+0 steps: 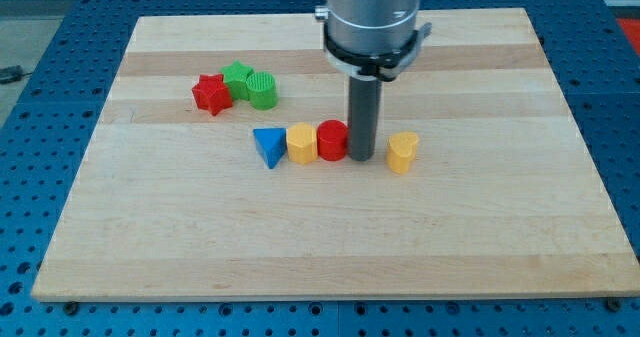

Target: Push red circle below green star

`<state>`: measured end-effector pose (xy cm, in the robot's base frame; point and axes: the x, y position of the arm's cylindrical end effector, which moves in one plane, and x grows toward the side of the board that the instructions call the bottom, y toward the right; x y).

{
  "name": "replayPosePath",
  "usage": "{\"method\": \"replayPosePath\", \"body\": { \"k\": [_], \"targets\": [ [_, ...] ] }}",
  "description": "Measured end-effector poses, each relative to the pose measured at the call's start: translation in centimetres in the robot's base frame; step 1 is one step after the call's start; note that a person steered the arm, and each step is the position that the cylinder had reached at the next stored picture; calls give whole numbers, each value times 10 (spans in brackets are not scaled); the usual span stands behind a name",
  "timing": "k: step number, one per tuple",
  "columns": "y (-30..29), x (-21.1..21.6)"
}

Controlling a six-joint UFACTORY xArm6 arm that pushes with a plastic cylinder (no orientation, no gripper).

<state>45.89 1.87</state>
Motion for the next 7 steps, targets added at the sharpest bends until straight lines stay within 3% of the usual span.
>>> {"method": "replayPosePath", "body": {
  "k": [1,3,6,7],
  "targets": [
    [-23,0],
    [-19,-39],
    [-2,-50],
    [-54,-48]
  ]
}}
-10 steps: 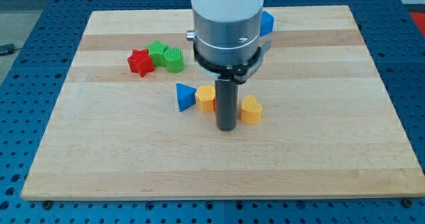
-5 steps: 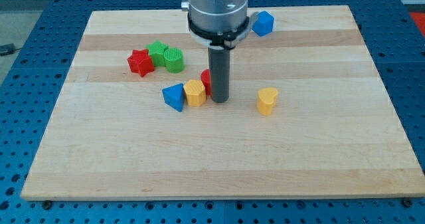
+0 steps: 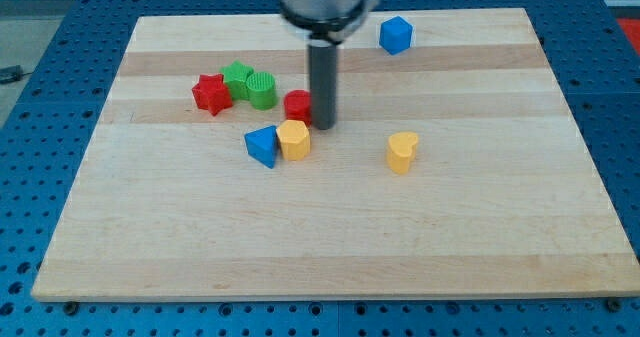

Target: Push red circle below green star

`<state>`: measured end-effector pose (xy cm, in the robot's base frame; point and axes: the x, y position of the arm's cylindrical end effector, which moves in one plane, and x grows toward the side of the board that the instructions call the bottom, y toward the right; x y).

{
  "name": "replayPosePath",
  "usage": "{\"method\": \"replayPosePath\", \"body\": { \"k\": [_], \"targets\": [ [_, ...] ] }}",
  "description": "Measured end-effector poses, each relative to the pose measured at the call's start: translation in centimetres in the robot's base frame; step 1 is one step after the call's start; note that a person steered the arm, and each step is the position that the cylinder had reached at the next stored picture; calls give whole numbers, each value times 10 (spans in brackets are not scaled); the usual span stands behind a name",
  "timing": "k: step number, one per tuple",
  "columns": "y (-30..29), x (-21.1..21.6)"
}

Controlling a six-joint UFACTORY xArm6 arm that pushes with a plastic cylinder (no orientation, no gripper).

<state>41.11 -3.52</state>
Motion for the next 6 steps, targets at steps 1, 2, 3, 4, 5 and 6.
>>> {"method": "replayPosePath", "body": {
  "k": [1,2,3,4,5,6],
  "targets": [
    [-40,0],
    [-56,0],
    [-55,-3],
    [-28,-9],
    [-28,-13],
    [-46,-19]
  ]
}}
